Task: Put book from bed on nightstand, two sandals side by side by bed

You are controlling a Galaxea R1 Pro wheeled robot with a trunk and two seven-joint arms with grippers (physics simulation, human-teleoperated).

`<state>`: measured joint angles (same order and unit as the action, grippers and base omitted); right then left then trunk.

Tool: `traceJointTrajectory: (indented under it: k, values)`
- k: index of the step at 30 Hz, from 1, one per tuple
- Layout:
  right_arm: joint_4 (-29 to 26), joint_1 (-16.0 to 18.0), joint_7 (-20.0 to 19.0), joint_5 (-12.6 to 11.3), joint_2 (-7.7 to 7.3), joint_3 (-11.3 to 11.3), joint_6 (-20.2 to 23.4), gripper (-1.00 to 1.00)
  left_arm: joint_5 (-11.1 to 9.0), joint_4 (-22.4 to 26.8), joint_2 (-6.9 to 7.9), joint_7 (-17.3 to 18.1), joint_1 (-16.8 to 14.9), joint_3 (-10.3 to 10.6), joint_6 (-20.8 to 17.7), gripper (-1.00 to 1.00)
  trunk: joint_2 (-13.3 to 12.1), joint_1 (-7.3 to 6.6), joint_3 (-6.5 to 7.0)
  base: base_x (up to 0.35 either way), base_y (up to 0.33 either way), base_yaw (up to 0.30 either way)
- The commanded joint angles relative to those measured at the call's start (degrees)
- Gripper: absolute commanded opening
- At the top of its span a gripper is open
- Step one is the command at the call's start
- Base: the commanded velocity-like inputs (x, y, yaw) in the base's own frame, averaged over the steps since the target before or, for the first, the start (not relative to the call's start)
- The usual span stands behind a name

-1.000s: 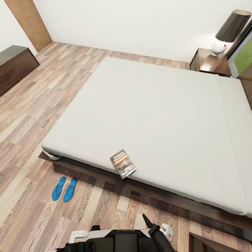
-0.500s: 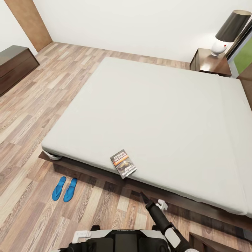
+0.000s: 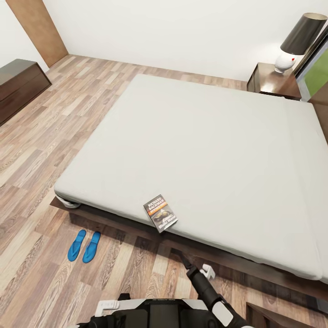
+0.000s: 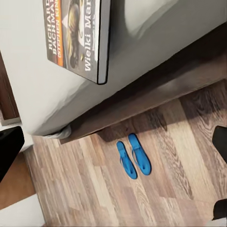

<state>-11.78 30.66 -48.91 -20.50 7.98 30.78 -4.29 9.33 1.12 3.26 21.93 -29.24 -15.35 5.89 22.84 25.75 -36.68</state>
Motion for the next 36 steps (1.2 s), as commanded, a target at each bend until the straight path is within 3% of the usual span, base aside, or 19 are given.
traceJointTrajectory:
  k: [1, 7, 9, 13, 19, 25, 30, 32, 34, 36]
  values:
    - [0.1, 0.02, -0.15, -0.24, 0.0, -0.11, -0.17, 1.0, 0.6, -0.06, 0.01, 0.13, -0.03, -0.47, 0.27, 1.0, 0.08, 0.03, -0.06, 0.0, 0.0, 0.0]
    - [0.21, 0.02, -0.63, -0.25, 0.02, -0.11, 5.75, 1.0, 0.6, -0.06, 0.0, 0.13, -0.03, -0.47, 0.27, 1.0, 0.08, 0.03, -0.06, 0.0, 0.0, 0.0]
    - [0.21, 0.02, -2.77, -0.25, 0.02, -0.11, 7.27, 1.0, 0.6, -0.06, -0.01, 0.13, -0.03, -0.47, 0.27, 1.0, 0.08, 0.03, -0.06, 0.0, 0.0, 0.0]
    - [0.19, 0.02, -6.02, -0.25, 0.02, -0.17, 8.11, 1.0, 0.6, -0.06, -0.01, 0.13, -0.03, -0.47, 0.27, 1.0, 0.08, 0.03, -0.06, 0.0, 0.0, 0.0]
    - [0.14, 0.02, -7.29, -0.25, 0.02, -0.18, 8.37, 1.0, 0.6, -0.06, -0.24, 0.13, -0.03, -0.47, 0.27, 1.0, 0.08, 0.03, -0.06, 0.0, 0.0, 0.0]
    - [-0.05, 0.02, -12.27, -0.25, -0.04, -0.14, 9.01, 1.0, 0.6, -0.06, -0.65, 0.13, -0.03, -0.47, 0.27, 1.0, 0.08, 0.03, -0.06, 0.0, 0.0, 0.0]
    - [-0.47, 0.02, -13.26, -0.31, -0.09, -0.18, 10.49, 1.0, 0.6, -0.06, -0.7, 0.13, -0.03, -0.47, 0.27, 1.0, 0.08, 0.03, -0.06, 0.0, 0.0, 0.0]
    - [-0.81, 0.02, -13.39, -0.82, -0.21, -0.14, 11.47, 1.0, 0.6, -0.06, -0.71, 0.13, -0.03, -0.47, 0.27, 1.0, 0.08, 0.03, -0.06, 0.0, 0.0, 0.0]
    - [-2.74, 0.02, -13.45, -4.17, -0.35, -0.08, 12.1, 1.0, 0.6, -0.06, -0.71, 0.13, -0.03, -0.47, 0.27, 1.0, 0.08, 0.03, -0.06, 0.0, 0.0, 0.0]
    - [-4.08, 0.02, -13.47, -5.55, -0.43, -0.05, 12.32, 1.0, 0.6, -0.06, -0.71, 0.13, -0.03, -0.47, 0.27, 1.0, 0.08, 0.03, -0.06, 0.0, 0.0, 0.0]
